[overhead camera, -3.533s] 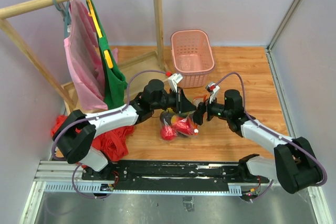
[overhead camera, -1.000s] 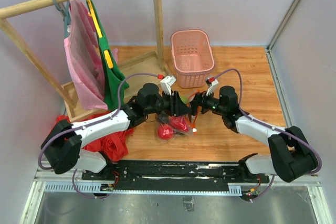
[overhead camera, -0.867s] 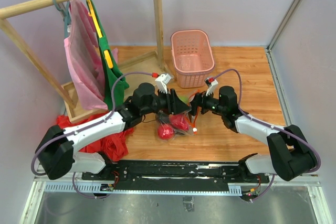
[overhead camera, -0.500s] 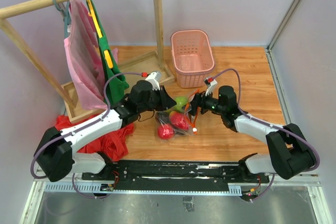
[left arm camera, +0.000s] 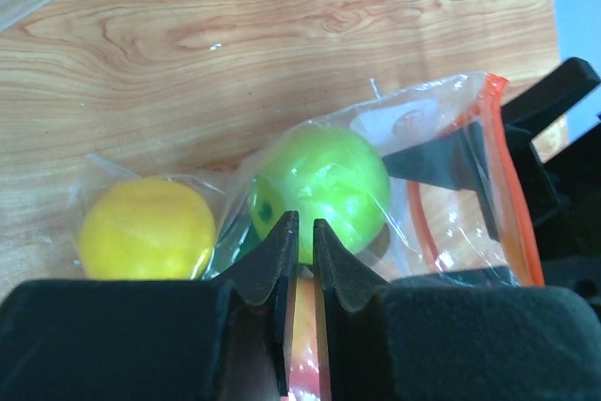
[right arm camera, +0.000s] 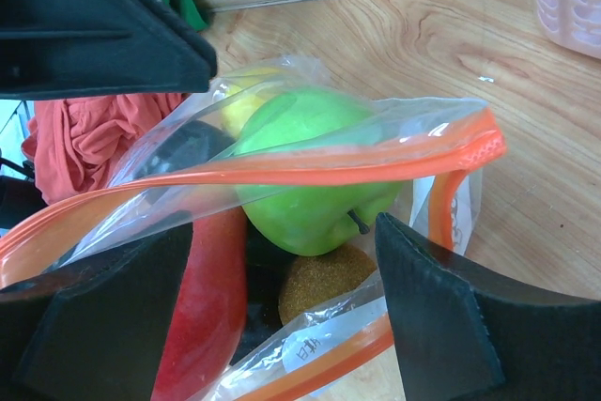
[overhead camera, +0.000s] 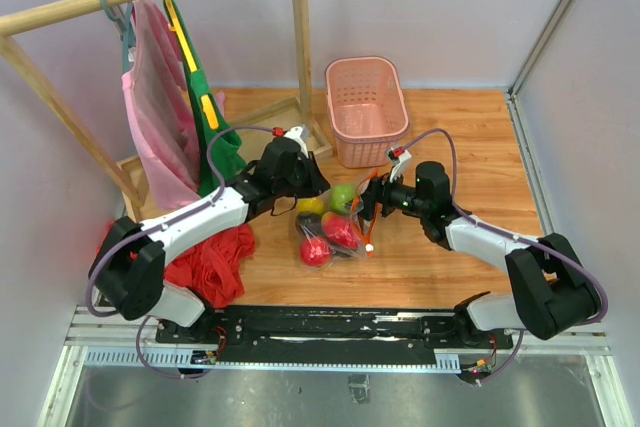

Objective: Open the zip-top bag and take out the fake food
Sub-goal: Pick up the fake fruit from the zipper food storage bag.

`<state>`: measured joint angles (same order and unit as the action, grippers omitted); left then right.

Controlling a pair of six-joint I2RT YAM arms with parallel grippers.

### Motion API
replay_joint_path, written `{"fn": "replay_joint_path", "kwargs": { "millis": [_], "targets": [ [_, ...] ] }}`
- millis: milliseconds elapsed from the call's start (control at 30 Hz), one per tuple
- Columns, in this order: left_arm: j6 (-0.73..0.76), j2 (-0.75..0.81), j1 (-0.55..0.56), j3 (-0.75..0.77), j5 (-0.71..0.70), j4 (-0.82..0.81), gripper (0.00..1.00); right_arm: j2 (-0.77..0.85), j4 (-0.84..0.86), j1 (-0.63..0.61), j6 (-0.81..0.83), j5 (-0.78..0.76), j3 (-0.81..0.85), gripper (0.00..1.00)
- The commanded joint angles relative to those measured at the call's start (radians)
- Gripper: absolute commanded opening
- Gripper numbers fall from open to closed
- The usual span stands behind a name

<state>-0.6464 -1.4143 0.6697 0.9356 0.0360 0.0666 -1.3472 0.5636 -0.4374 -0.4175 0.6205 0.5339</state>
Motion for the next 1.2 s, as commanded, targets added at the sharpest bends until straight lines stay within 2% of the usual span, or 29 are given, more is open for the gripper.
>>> {"fn": "replay_joint_path", "kwargs": {
  "millis": [0,267,600,1167],
  "targets": [
    [0.057,-0.055,-0.011,0.057,-0.045,0.039,0.16,-0.004,0.031,-0.015,0.023,0.024,0.031,0.79],
    [0.088,-0.130,-0.015,0.087,0.004,0.033,0.19,-0.014,0.043,-0.015,0.020,0.035,0.039,0.79],
    [0.057,-0.201,-0.013,0.095,0.194,-0.039,0.18,-0.056,-0.047,-0.047,0.130,0.020,0.089,0.87],
    [0.041,-0.270,-0.012,0.116,0.277,-0.077,0.18,-0.092,-0.184,-0.109,0.267,-0.067,0.095,0.93]
  ]
}}
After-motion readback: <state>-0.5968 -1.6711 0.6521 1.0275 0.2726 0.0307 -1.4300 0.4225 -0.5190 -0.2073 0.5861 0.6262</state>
